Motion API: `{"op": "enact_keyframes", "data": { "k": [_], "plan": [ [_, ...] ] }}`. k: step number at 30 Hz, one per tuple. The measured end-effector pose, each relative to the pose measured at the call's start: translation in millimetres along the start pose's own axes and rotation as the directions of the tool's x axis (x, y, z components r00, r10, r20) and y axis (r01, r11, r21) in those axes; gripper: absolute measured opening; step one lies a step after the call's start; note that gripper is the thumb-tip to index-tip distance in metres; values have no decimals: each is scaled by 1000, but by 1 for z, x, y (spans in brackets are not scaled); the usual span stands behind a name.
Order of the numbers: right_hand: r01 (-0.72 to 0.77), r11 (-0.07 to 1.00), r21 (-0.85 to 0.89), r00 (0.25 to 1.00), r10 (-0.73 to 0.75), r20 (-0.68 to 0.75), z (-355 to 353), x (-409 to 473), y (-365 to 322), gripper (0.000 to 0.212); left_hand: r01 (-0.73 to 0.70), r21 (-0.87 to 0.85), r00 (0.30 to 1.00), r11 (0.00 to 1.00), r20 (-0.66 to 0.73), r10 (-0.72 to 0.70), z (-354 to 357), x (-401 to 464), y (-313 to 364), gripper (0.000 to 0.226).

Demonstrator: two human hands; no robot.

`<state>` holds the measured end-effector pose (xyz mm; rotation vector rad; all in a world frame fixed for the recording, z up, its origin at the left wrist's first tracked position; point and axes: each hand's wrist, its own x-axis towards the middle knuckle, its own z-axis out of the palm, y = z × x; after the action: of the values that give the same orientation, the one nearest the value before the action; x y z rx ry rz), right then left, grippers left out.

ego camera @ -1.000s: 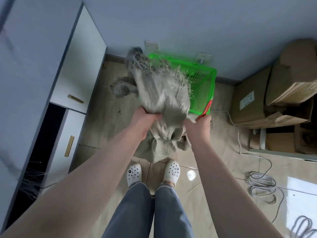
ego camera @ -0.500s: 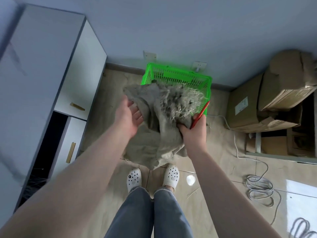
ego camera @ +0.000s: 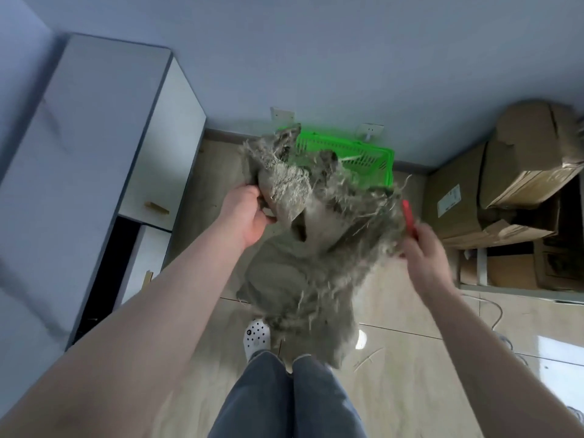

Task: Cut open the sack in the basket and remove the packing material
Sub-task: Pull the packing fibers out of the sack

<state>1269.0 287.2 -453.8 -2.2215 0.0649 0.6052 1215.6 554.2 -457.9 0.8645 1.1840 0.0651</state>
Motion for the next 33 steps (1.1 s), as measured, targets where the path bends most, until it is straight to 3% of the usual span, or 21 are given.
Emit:
{"op": "enact_keyframes", "data": {
  "k": [2,3,5,6,8,10,12,14,16,17,20,23,27,29,31,33],
  "plan": [
    [46,961,-271,990,-81,-118,-7,17,-26,15,9,-45,999,999,45,-7,7,-4,6,31],
    [37,894,-447,996,-69,-55,-8,25,-39,17,4,-60,999,998,37,-1,10,-4,10,32],
    [57,699,-713,977,108,185,-11,36,-68,23,-45,-121,999,992,19,47,15,-5,18,32],
    [86,640,-763,934,216,286,-14,38,-77,26,-70,-174,997,982,9,73,16,-6,23,30],
    [71,625,-778,860,356,365,-29,34,-89,28,-114,-274,990,955,54,134,18,-2,36,26],
    [9,621,-784,879,368,302,-53,32,-90,32,-142,-253,979,957,104,173,17,3,47,28],
    [-23,605,-796,966,219,139,-71,36,-91,32,-234,-88,969,968,63,240,15,14,49,27],
    [32,712,-702,999,-46,-1,-70,43,-98,26,-306,47,944,951,140,297,20,13,45,37],
    [204,899,-387,974,-228,-15,-47,44,-112,28,-289,127,918,949,319,237,29,7,36,47],
    [269,934,-234,961,-276,3,-30,45,-119,24,-274,153,897,949,398,195,32,4,33,48],
    [328,938,-113,936,-306,172,13,49,-127,21,-257,193,841,947,527,120,37,1,25,44],
    [308,951,5,930,-302,209,31,52,-117,29,-261,200,830,944,547,114,33,4,24,47],
    [113,953,282,942,-193,275,41,43,-105,34,-347,206,884,915,396,246,28,11,20,68],
    [88,926,368,974,-157,161,50,37,-102,38,-441,446,897,778,216,385,32,6,16,77],
    [90,896,434,994,-111,24,57,29,-104,41,-369,655,844,659,-61,533,38,-8,13,65],
    [155,908,390,988,-137,-73,63,22,-107,43,-377,564,851,734,-101,515,45,-21,12,54]
  ]
}}
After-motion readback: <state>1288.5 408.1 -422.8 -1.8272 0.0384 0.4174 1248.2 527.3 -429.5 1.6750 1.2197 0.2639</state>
